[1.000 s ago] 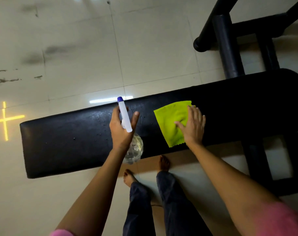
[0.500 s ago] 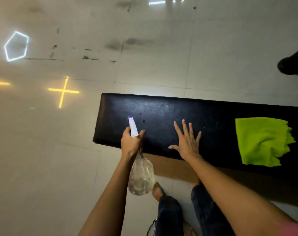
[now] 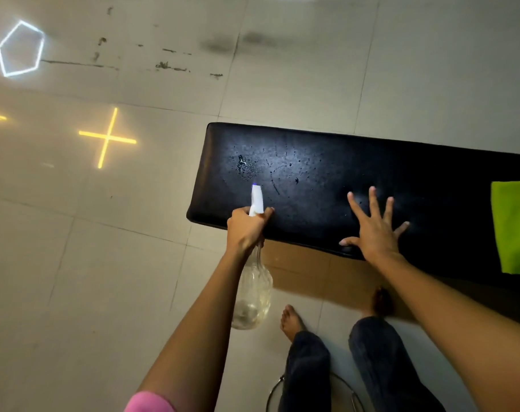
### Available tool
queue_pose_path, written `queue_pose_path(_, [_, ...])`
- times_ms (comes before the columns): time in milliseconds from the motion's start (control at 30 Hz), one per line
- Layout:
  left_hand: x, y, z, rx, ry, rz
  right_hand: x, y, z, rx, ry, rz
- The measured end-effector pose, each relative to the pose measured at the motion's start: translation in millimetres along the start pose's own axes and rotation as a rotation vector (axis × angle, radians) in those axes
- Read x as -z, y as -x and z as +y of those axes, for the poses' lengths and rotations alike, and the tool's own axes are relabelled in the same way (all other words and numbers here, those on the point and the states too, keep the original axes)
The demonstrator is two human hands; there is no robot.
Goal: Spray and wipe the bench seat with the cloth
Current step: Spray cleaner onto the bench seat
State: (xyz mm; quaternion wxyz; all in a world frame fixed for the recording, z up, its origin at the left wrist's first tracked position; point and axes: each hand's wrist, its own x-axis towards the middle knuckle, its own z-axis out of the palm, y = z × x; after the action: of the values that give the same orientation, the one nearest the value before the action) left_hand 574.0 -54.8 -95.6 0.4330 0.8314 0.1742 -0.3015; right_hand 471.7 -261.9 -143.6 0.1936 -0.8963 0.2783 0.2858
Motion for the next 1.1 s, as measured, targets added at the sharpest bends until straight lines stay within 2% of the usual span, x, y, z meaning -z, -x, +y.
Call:
queue_pose_path(133, [-26,11,2,-0.091,-0.103,-0.175,-2,4,10,0.041,0.016,0.047])
queue_pose_path(267, [-60,24,9,-0.121,-0.174,-0.217,-9,16,40,-0.015,0.021,0.183])
queue_pose_path(467, [-113,42,20,-0.115,-0.23,-0.315,-6,19,75,0.029,0.008,0.204])
queue_pose_path(633, [-162,62,43,-0.153,-0.303,-0.434,11,20,123,-0.034,0.026,0.237])
queue_pose_path(767, [-196,72,65,-0.129,-0.33,-0.431,26,18,157,0.095,0.03,0.227])
queue_pose_path(833, [-208,77,76,-0.153,-0.306,-0.441,34,18,170,0.141,-0.036,0.33])
queue_pose_path(900, [-218,83,89,-0.195,-0.261,-0.44,44,19,187,0.046,-0.127,0.497])
queue_pose_path(967, [-224,90,106,-0.236,-0.181,-0.416,56,20,208,-0.159,-0.273,0.614])
queue_pose_path(1033, [-232,98,126,-0.282,-0.086,-0.391,71,19,234,-0.412,-0.445,0.601])
queue_pose_path(1100, [-239,106,145,-0.355,-0.012,-0.368,83,16,254,-0.618,-0.639,0.517])
